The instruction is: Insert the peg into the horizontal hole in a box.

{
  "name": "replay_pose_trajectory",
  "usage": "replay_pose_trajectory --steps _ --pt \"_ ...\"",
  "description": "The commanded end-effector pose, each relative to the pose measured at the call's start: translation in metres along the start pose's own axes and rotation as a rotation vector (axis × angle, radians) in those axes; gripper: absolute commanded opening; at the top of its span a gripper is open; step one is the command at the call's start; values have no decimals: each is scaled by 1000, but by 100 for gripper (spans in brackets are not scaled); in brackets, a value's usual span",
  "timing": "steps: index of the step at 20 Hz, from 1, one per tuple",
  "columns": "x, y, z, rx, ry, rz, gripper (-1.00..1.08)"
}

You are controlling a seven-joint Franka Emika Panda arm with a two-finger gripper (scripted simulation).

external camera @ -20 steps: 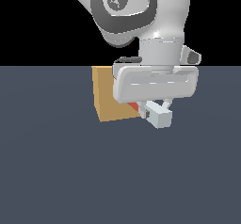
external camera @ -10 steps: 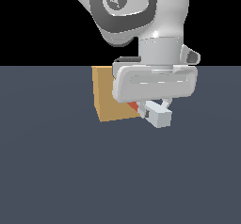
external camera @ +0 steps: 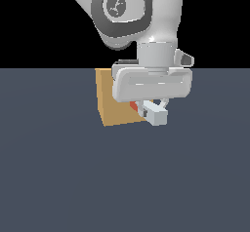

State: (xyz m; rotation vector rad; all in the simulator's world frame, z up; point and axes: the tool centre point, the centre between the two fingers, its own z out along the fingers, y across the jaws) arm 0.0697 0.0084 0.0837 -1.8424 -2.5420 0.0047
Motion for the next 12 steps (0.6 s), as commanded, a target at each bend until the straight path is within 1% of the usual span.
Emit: replay_pose_trajectory --steps 1,4,7,12 --pt "21 1 -2 -3 0 -2 -100" --pt "43 1 -2 -4 -1 -3 -100" --pt "60 1 -2 -4 -1 -3 -100" --pt "70 2 -2 -4 -1 -3 -100"
